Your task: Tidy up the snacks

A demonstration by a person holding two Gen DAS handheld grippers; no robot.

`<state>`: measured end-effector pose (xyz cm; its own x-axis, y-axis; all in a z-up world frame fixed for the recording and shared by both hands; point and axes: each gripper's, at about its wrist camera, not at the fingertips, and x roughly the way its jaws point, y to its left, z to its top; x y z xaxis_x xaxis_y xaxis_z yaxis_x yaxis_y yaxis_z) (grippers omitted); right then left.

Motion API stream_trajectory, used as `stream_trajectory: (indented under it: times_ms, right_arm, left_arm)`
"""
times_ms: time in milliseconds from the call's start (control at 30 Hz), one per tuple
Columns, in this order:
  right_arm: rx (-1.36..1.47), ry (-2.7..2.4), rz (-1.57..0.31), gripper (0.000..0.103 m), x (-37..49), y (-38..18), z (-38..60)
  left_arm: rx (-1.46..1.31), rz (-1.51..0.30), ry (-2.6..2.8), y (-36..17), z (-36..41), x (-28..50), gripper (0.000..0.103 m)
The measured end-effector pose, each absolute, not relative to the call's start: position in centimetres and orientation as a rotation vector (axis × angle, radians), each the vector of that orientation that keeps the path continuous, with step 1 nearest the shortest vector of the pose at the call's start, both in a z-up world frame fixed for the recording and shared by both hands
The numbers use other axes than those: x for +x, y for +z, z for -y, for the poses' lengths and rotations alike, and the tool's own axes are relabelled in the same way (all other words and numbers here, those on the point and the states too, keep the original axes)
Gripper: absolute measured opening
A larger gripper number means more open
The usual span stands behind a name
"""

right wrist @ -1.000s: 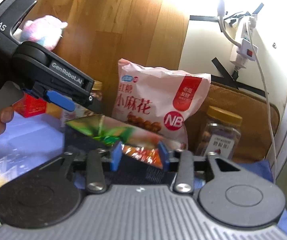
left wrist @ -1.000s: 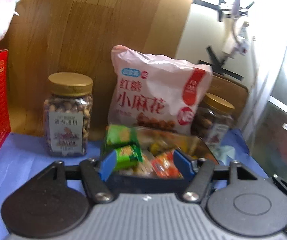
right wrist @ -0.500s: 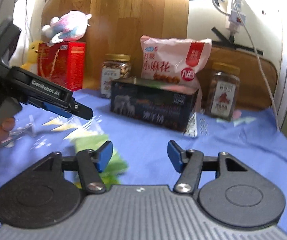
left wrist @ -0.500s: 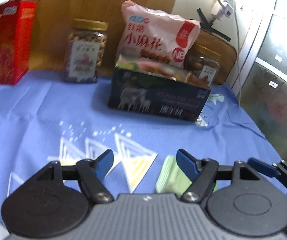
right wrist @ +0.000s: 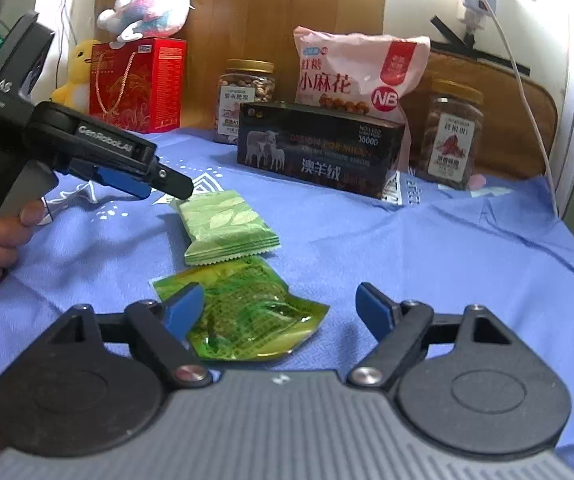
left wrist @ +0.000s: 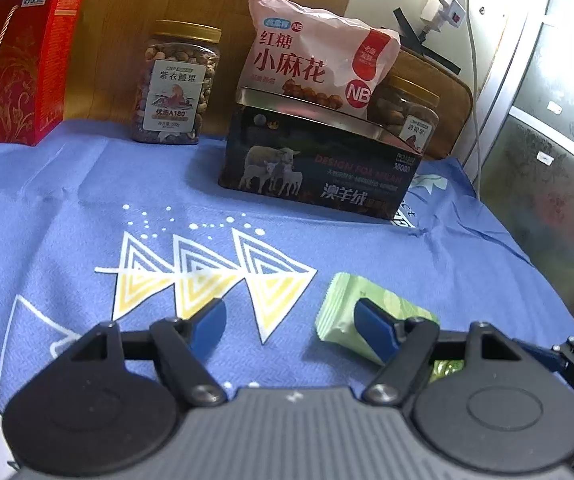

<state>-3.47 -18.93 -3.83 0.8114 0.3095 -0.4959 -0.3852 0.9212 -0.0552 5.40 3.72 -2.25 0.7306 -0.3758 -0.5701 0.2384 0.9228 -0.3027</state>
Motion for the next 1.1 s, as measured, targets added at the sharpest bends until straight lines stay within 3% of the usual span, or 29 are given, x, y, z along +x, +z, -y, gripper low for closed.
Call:
stream_trajectory:
  times_ms: [133,233,267,700,733,933,1100]
  right_arm:
    - [-0.078,0.372,-0.536,0.083,-2.9,-4.0,19.5]
    - [-0.033,0.398,-0.547,0.063,-2.8,-3.9,19.6]
    - [-0.040,0.397,-0.547,0.062,-2.8,-3.9,19.4]
    - [-0.183,0.407,-0.384,0.057,-4.3,-2.3,17.3]
    - [-0.188,0.402,-0.368,0.027,-4.3,-2.0,17.3]
    - [-0.152,0.391,-0.431,0.026,-2.0,-1.7,17.5]
    - [-0.243,0.342,-0.478,0.039,-0.7,-2.4,16.8]
  left_arm:
    - [-0.224,-0.666,-0.349,-2.3,-3.9,5.3,0.074]
    - [-0.243,-0.665,-0.358,-2.3,-4.1,5.3,0.074]
    - [-0.251,-0.666,-0.359,-2.3,-4.2,5.4,0.074]
    - [-0.351,-0.638,-0.393,-2.2,-5.7,5.4,0.074]
    - [-0.354,-0.637,-0.398,-2.2,-5.7,5.4,0.074]
    - [-0.359,-0.636,-0.421,-2.1,-5.6,5.4,0.074]
    - [-0.355,-0.642,-0.425,-2.2,-5.5,5.4,0.074]
